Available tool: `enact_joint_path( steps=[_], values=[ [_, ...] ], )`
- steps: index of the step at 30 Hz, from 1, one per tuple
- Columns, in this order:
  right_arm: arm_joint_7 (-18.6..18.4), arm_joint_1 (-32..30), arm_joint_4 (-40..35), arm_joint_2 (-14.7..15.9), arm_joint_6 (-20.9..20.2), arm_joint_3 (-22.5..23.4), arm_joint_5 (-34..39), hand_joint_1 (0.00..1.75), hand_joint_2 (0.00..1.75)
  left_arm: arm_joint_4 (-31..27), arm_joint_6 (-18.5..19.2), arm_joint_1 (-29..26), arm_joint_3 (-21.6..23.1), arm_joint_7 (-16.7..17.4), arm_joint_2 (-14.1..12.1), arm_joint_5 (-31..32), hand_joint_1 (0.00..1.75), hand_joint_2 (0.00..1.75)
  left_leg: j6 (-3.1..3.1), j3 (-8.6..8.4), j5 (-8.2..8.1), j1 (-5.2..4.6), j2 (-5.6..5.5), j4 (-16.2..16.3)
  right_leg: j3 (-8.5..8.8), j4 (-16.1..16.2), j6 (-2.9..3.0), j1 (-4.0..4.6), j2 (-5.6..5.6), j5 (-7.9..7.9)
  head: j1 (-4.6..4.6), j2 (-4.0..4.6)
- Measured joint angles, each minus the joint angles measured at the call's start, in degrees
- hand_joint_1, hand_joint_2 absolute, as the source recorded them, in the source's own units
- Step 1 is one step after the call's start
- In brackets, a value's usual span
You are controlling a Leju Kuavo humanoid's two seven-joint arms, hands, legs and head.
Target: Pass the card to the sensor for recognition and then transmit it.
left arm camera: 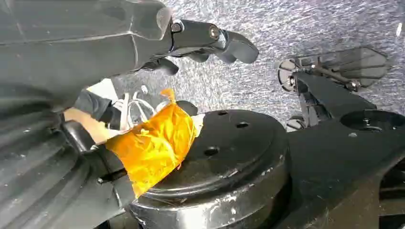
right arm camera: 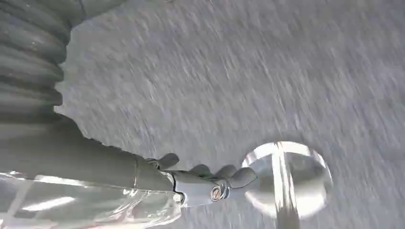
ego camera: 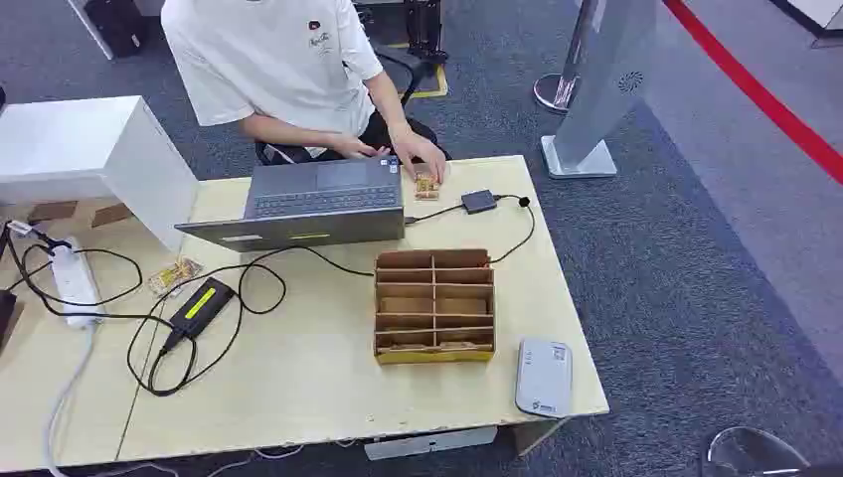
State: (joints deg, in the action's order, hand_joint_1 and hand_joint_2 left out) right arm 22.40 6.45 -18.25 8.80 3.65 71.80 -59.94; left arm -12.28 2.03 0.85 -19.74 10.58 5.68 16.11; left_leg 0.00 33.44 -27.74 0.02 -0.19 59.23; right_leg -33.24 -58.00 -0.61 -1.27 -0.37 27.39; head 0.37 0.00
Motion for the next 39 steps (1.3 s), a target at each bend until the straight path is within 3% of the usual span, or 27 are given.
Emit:
enact_joint_path(
  steps=[8,14,19,27,34,35,36,37,38,39],
  values=[
    [0.5,7.28,-0.46,10.07,-1.07,-0.79,4.46,0.0,1.75,0.07,1.66,0.02,0.26,-1.29,-0.48,1.75,0.0,1.75,0.12,-0.02,0.07,-0.07,0.02,0.03,0.0,0.0,-0.1,-0.05,0.01,-0.07,0.04,0.0],
    [4.5,12.98,-1.68,13.78,-1.66,-5.06,6.71,0.0,1.75,0.31,2.16,0.04,0.83,-3.1,-0.7,3.45,0.0,1.75,0.13,-0.02,0.09,-0.07,0.06,0.03,0.01,-0.01,-0.1,-0.05,0.04,-0.11,0.02,0.0],
    [2.9,16.88,-6.02,14.24,-4.35,-13.34,12.32,0.0,1.75,0.33,2.34,0.07,1.53,-3.89,-0.79,4.57,0.0,1.75,0.18,-0.05,0.15,-0.06,0.0,0.02,0.02,-0.04,-0.11,-0.04,-0.01,-0.11,0.02,0.0],
    [-6.04,18.13,-21.72,13.43,-4.41,-35.62,25.01,0.0,1.75,0.35,1.66,0.17,1.68,-4.09,-0.74,5.51,0.0,1.75,0.18,-0.01,0.15,-0.07,0.06,0.02,0.0,-0.06,-0.11,-0.05,0.05,-0.12,0.04,0.0],
    [-6.23,18.18,-22.02,13.41,-4.37,-36.1,25.14,0.0,1.75,0.35,1.64,0.19,1.68,-4.06,-0.74,5.51,0.0,1.75,0.18,-0.04,0.15,-0.07,0.07,0.02,0.0,-0.06,-0.11,-0.05,0.06,-0.12,0.04,0.0],
    [-8.44,18.81,-26.02,13.21,-3.87,-42.52,26.28,0.0,1.75,0.35,1.44,0.26,1.68,-4.06,-0.72,5.75,0.0,1.75,0.21,-0.03,0.18,-0.06,-0.01,0.02,0.03,-0.06,-0.11,-0.04,-0.01,-0.12,0.04,-0.02],
    [-8.97,18.96,-26.85,13.14,-3.8,-43.46,26.45,0.0,1.75,0.35,1.4,0.27,1.68,-4.06,-0.68,5.79,0.0,1.75,0.26,0.06,0.21,-0.06,-0.04,0.02,0.04,-0.08,-0.12,-0.04,-0.06,-0.12,0.04,0.0],
    [-13.91,20.36,-34.7,12.53,-2.49,-54.11,26.58,0.0,1.75,0.35,1.1,0.26,1.68,-5.63,-0.66,6.75,0.0,1.75,0.25,0.01,0.27,-0.09,0.14,0.02,-0.09,-0.11,-0.03,-0.05,0.15,-0.21,0.02,0.0],
    [-16.44,22.97,-41.25,12.4,-1.57,-64.62,25.6,0.0,1.75,0.35,0.07,0.24,2.82,-10.32,-0.63,10.3,0.0,1.75,0.23,0.04,0.3,-0.06,0.06,0.02,-0.09,-0.12,0.0,-0.03,0.04,-0.23,0.04,-0.02],
    [-16.96,23.86,-42.41,12.25,-1.57,-66.89,25.16,0.0,1.75,0.37,0.18,0.25,3.13,-10.56,-0.66,10.34,0.0,1.75,0.18,0.05,0.33,-0.04,0.06,0.01,-0.09,-0.12,0.0,-0.02,0.04,-0.23,0.04,0.0]
  ],
)
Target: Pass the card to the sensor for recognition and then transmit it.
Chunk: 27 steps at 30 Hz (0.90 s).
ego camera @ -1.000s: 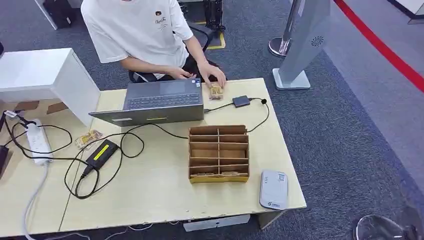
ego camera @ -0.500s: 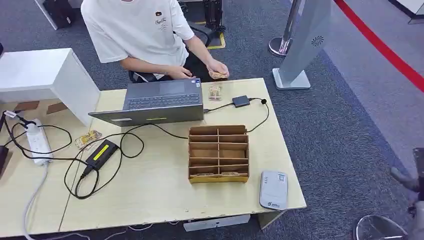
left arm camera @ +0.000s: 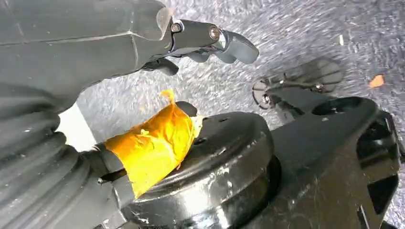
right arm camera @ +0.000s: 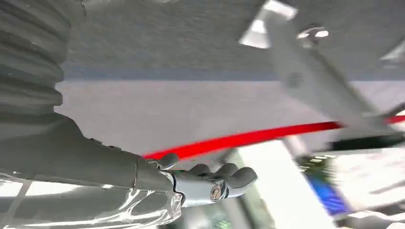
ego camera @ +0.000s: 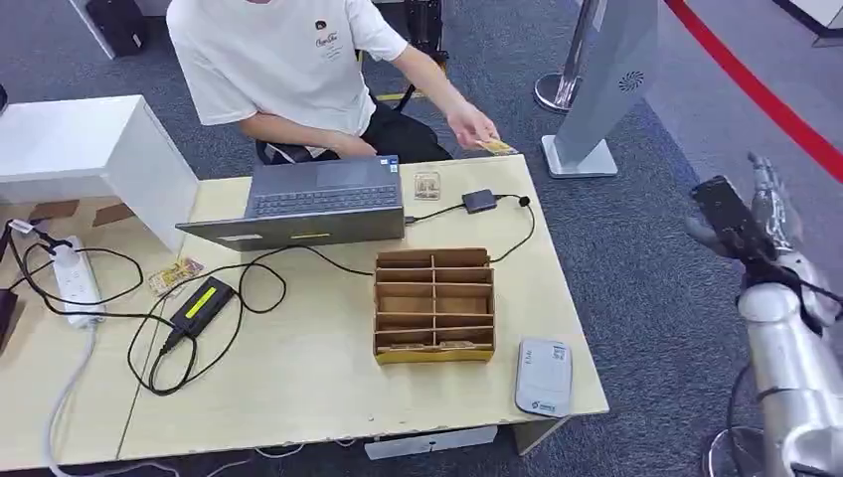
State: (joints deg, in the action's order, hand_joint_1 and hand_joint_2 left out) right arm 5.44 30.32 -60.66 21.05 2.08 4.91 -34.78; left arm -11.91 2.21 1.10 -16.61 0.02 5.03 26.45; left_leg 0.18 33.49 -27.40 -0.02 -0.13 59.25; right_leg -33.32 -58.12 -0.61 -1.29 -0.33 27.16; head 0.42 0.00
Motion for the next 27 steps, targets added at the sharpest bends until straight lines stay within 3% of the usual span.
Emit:
enact_joint_path(
  steps=[11,27],
  values=[
    [-3.78,11.0,-2.64,-4.43,2.4,-17.95,-4.04,0.0,1.75,0.0,5.51,0.16,0.02,0.33,-0.15,-0.83,0.0,1.75,-0.03,-0.02,0.04,0.01,-0.03,0.0,0.0,-0.01,-0.01,0.01,0.01,-0.01,-0.02,0.0],
    [-4.68,14.59,-1.42,-9.53,4.55,-25.94,-5.86,0.0,1.75,0.0,8.13,0.23,-0.07,0.31,-0.15,-1.6,0.0,1.75,-0.04,0.03,0.05,0.0,-0.23,0.01,0.0,0.0,-0.01,0.0,-0.16,-0.01,0.0,0.0]
  ],
)
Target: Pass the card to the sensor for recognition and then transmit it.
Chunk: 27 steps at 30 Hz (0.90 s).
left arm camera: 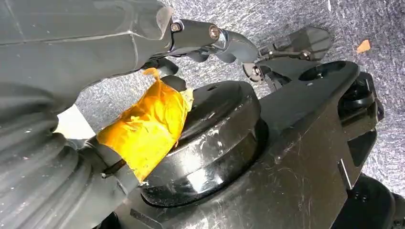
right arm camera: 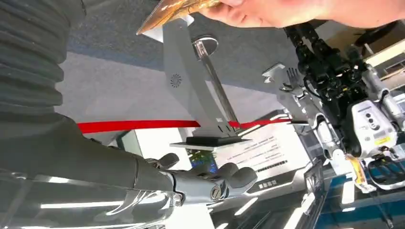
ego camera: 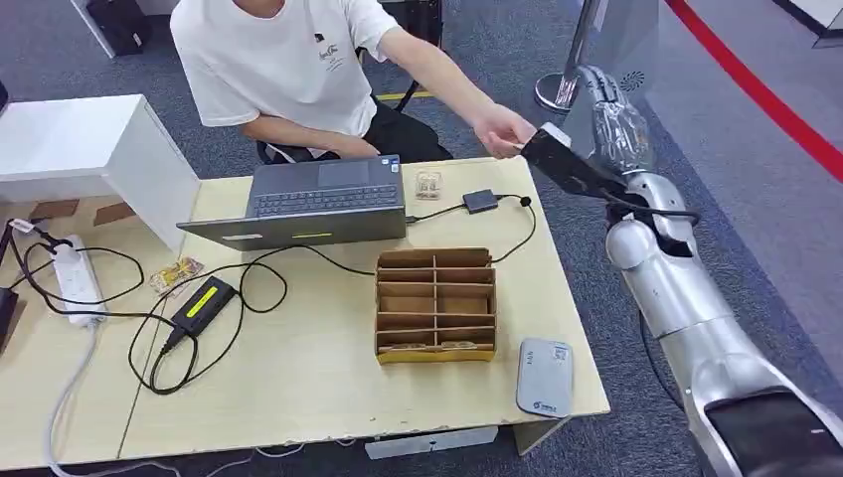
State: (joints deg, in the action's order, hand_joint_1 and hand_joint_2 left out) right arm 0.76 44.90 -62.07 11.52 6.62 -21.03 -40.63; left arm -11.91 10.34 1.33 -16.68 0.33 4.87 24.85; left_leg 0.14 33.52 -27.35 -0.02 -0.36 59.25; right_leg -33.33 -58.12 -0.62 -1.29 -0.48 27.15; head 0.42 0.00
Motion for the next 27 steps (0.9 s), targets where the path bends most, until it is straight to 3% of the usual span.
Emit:
enact_joint_path(
  steps=[2,3,4,5,23,27],
  values=[
    [-0.02,0.0,0.0,-0.07,0.02,-0.44,0.02,0.0,1.75,0.0,0.11,0.01,-0.04,0.02,0.0,0.0,0.0,1.75,0.0,0.0,0.0,0.0,0.0,0.0,0.0,0.0,0.0,0.0,0.0,0.0,0.0,0.0],
    [-0.02,-0.01,0.0,-0.07,0.02,-0.63,0.02,0.59,1.75,0.0,0.13,0.01,-0.04,0.02,0.0,0.0,0.0,1.75,0.0,0.0,0.0,0.0,0.0,0.0,0.0,0.0,0.0,0.0,0.0,0.0,0.0,0.0],
    [-0.02,-0.01,0.02,-0.09,0.02,-0.77,0.02,1.61,1.75,0.0,0.15,0.02,-0.07,0.02,0.0,0.0,0.0,1.75,0.0,0.0,0.0,-0.01,0.0,0.0,0.0,0.0,0.0,-0.01,0.0,0.0,0.0,0.0],
    [-0.02,-0.02,0.02,-0.09,0.02,-0.87,0.04,1.75,1.75,0.0,0.2,0.02,-0.09,0.02,0.0,0.0,0.0,1.75,0.0,0.0,0.0,-0.01,0.0,0.0,0.0,0.0,0.0,-0.01,0.0,0.0,0.0,0.0],
    [0.37,-0.12,0.0,-0.11,-0.11,-2.12,1.25,1.75,1.75,0.0,0.55,0.06,-0.24,-0.09,0.09,-0.02,0.0,1.75,-0.01,0.0,0.0,0.0,-0.01,0.0,0.0,0.01,0.0,0.0,0.0,0.0,0.0,0.0],
    [0.44,-0.12,0.0,-0.11,-0.39,-2.16,1.88,1.75,1.75,0.0,1.01,0.07,-0.24,-2.21,0.0,0.96,0.0,1.75,-0.01,0.0,0.0,0.0,0.01,0.0,0.0,0.01,0.0,0.0,0.01,0.0,0.0,-0.02]
  ],
)
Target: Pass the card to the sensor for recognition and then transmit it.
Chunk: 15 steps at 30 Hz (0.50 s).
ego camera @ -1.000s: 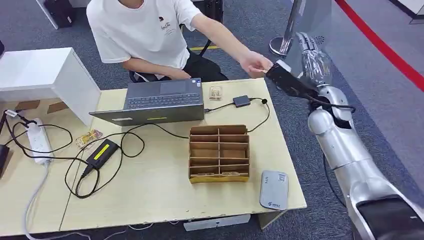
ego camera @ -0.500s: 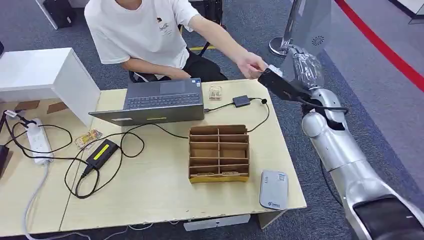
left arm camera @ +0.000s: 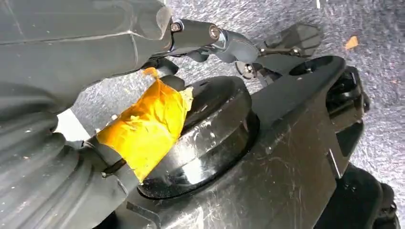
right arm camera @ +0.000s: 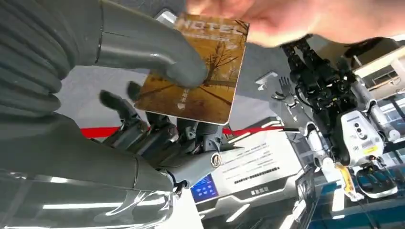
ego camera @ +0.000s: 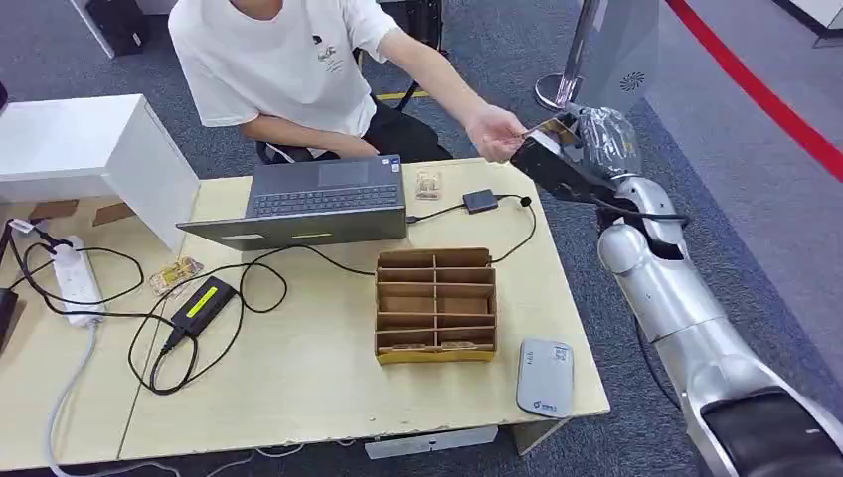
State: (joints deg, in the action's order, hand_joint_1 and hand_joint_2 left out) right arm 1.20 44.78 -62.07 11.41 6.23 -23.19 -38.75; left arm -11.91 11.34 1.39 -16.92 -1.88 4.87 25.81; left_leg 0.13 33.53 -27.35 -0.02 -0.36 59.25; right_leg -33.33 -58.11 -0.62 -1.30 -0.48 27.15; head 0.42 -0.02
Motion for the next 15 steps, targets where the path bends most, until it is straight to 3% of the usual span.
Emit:
enact_joint_path(
  steps=[9,15],
  values=[
    [1.29,-1.32,-1.38,0.22,1.42,-0.02,0.39,1.75,1.75,0.0,-0.98,-0.01,-0.09,0.63,0.13,-0.48,0.0,1.75,0.0,-0.05,0.0,0.0,0.0,0.01,0.0,0.01,0.0,0.0,0.0,0.0,0.0,0.02],
    [4.48,-9.75,-10.87,3.43,4.68,2.47,1.51,1.75,1.75,0.0,-1.68,-0.19,-0.94,1.07,0.39,-1.44,0.0,1.75,0.01,-0.01,-0.04,0.0,-0.07,0.01,0.01,0.04,-0.03,0.0,-0.05,0.03,0.02,0.02]
  ],
)
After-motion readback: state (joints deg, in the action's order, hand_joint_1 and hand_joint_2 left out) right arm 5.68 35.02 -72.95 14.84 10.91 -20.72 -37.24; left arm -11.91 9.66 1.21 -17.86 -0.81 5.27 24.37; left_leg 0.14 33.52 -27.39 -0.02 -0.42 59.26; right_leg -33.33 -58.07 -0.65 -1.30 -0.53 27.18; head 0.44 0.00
